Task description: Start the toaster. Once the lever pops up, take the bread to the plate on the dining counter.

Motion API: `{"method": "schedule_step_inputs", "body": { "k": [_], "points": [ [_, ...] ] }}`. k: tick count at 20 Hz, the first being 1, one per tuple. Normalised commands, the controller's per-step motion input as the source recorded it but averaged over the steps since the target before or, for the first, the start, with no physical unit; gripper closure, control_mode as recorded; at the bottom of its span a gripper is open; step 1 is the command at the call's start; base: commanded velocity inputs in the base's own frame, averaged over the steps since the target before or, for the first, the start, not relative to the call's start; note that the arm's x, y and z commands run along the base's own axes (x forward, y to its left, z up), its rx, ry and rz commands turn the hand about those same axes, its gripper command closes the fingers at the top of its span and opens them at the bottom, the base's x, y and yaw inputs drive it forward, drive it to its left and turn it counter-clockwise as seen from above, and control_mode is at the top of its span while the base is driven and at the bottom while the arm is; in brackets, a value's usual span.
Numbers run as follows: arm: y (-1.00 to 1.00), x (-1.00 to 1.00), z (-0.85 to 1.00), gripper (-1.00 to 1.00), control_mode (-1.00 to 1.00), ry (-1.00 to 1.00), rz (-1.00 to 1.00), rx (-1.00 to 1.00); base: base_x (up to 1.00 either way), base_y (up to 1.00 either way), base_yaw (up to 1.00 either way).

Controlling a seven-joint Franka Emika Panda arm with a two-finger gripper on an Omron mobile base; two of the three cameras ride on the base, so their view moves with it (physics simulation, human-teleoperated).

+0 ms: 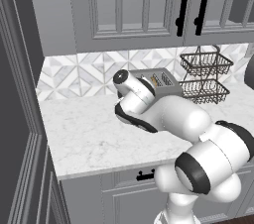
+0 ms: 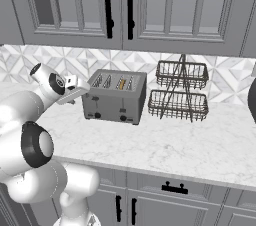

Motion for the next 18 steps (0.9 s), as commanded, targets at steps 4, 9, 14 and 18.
{"method": "schedule_step_inputs", "body": {
  "k": [4,9,14,18],
  "points": [
    [0.0,0.0,0.0,-1.0,-1.0,0.0,0.0,0.0,0.0,0.0,0.0],
    [0.0,0.0,0.0,-1.0,-1.0,0.0,0.0,0.0,0.0,0.0,0.0],
    [0.0,0.0,0.0,-1.0,-1.0,0.0,0.0,0.0,0.0,0.0,0.0],
    [0.0,0.0,0.0,-1.0,-1.0,0.0,0.0,0.0,0.0,0.0,0.0]
  ]
}}
